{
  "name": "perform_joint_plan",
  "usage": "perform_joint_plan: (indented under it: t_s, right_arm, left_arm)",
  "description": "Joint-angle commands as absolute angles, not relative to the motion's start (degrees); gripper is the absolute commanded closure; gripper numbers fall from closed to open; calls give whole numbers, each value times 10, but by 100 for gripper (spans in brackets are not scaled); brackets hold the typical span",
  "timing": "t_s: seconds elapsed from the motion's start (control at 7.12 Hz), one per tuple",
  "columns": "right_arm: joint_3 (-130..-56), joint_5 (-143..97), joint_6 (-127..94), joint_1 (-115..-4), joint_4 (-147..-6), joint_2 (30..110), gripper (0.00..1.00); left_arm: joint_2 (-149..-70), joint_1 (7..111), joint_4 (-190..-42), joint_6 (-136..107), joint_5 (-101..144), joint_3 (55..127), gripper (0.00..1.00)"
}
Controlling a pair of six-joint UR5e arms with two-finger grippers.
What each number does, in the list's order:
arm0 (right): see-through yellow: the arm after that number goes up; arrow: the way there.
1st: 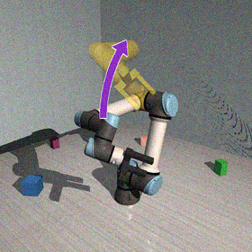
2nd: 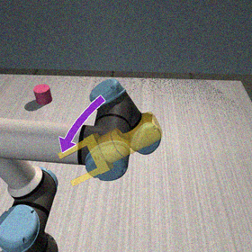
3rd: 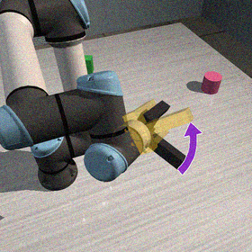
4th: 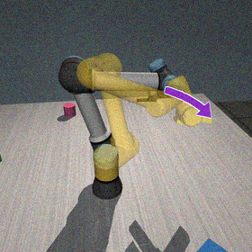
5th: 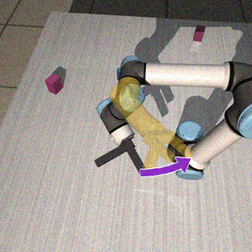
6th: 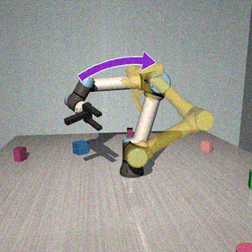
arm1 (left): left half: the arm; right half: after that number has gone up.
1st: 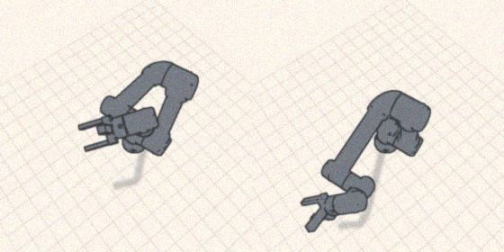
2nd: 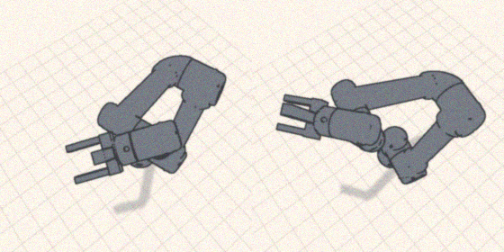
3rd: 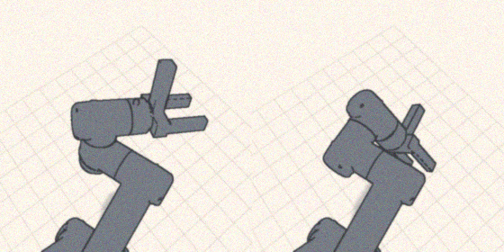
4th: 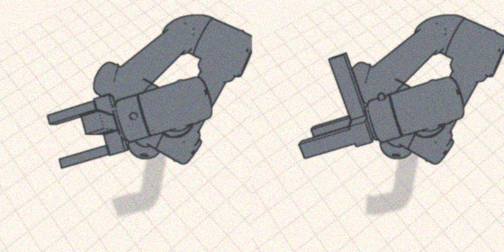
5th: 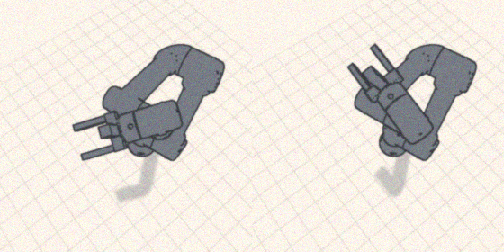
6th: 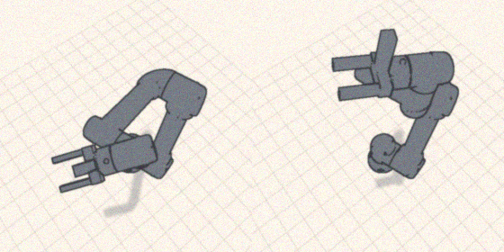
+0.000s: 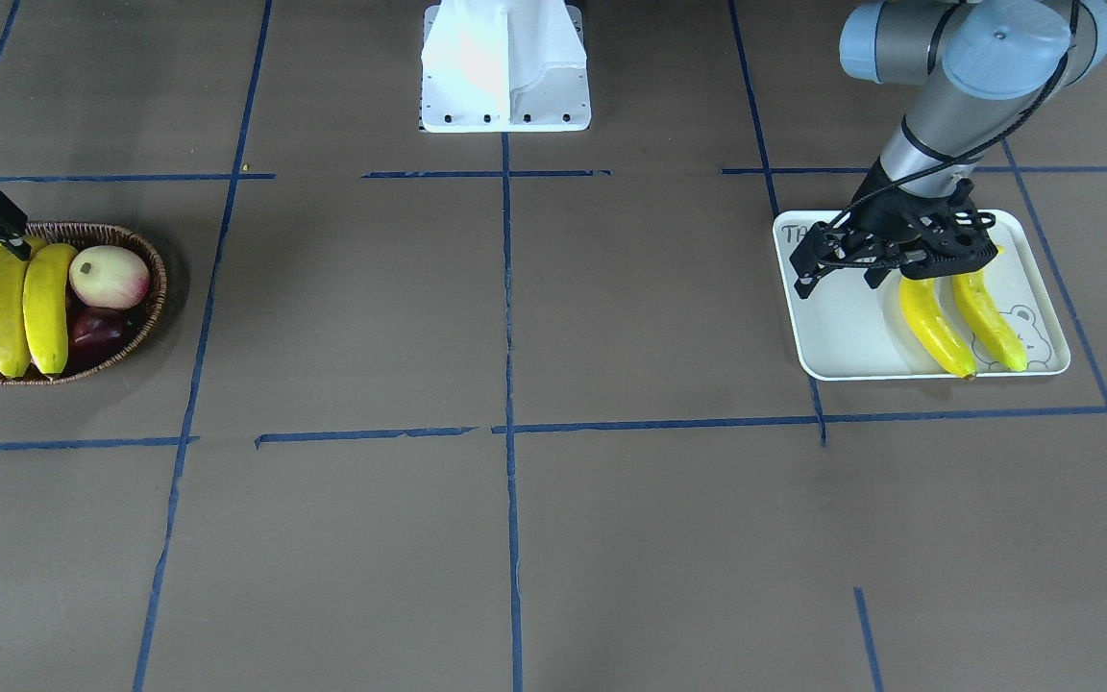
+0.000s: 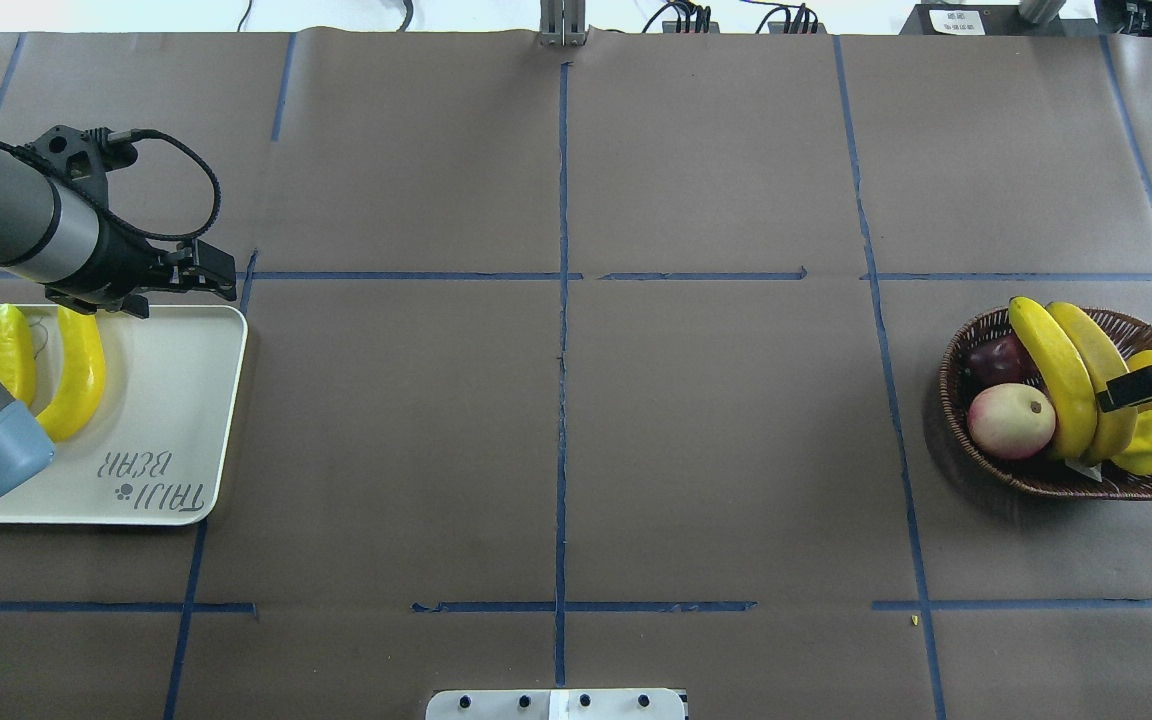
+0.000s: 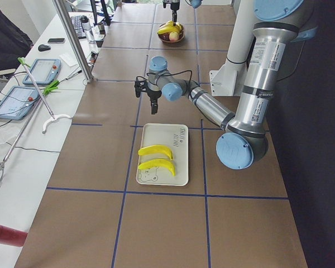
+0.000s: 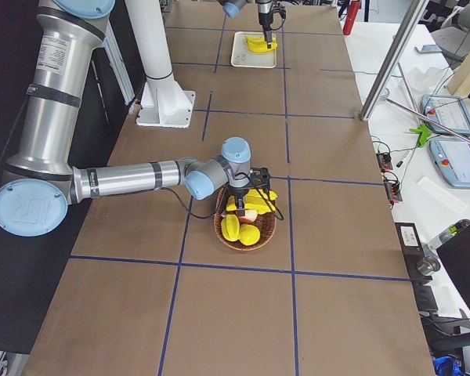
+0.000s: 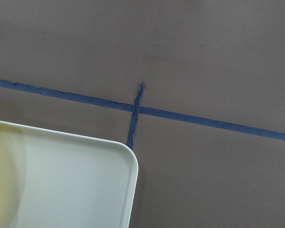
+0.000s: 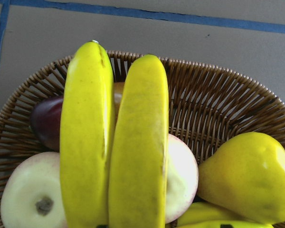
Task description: Transfer all bananas from basket to plate
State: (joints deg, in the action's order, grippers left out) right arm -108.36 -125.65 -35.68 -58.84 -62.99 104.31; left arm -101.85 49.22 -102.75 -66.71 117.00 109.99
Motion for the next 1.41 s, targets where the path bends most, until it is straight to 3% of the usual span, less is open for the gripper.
perform_joint_plan:
  t_s: [0.0,0.56,0.84,1.12,1.26]
  right_arm:
    - [-1083,-1255,-357,-584,-630,1043,16]
    - [-1077,-1258,-357,-583,-630,1044,19]
    - [-1077,-1259,-357,-584,-629,1047,25]
    - [-1077,-1257,-357,-583,-630,1047,41]
    - [-1075,-1257,-358,-583,-631,1045,42]
  left_arm:
    - [-1019,492,-1027,-667,1170,1100,0]
    - [-1019,492,-1028,-667,1170,1095,0]
    - [-1020,492,-1028,-667,1171,1096,0]
    - [-1020,492,-1028,-668,1171,1099,0]
    - [-1020,492,-1028,-668,1170,1098,0]
